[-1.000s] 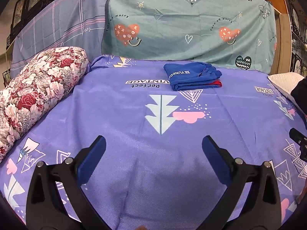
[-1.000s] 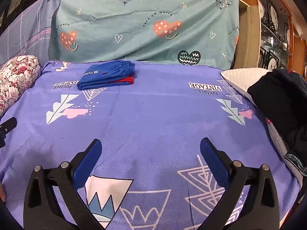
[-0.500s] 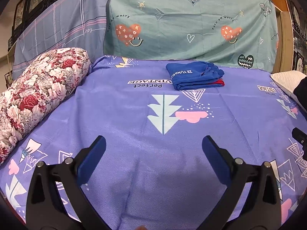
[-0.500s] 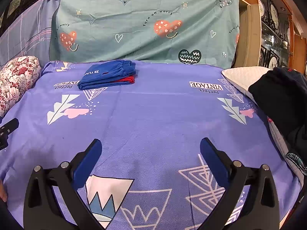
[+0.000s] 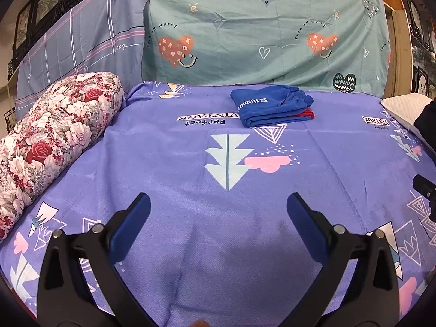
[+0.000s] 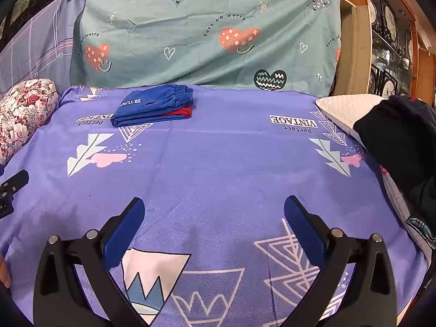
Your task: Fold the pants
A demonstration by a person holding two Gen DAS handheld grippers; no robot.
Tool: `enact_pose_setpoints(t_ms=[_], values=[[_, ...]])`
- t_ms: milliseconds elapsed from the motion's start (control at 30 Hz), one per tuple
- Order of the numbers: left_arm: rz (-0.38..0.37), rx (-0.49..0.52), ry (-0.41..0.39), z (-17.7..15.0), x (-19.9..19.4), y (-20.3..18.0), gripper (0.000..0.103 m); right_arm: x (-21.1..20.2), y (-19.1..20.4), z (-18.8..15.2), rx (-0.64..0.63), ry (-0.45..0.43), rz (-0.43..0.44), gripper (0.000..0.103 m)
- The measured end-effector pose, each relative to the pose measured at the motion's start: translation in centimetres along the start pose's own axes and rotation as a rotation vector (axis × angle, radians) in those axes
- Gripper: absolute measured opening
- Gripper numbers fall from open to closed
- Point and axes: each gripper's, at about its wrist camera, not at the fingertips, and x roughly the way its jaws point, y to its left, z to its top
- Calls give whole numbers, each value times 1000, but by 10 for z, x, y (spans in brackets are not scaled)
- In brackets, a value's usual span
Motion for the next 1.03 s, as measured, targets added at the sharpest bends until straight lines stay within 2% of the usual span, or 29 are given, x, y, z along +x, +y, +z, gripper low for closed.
enact_pose_setpoints(t_ms=[267, 500, 700, 867, 1033], values=[[0, 3, 2, 0, 0, -2, 101, 0, 0, 0, 2, 2, 0, 102], [10, 17, -46, 1, -5, -3, 101, 0, 0, -1, 5, 3, 1, 102], [5, -10, -52, 1, -7, 2, 101, -1, -1, -3, 3, 0, 7, 102], [-11, -36, -4, 1, 2, 7, 101, 2, 2, -3, -7, 20, 2, 102], [-11, -59, 4, 1, 3, 12, 101, 4, 1, -2, 1, 30, 0, 102]])
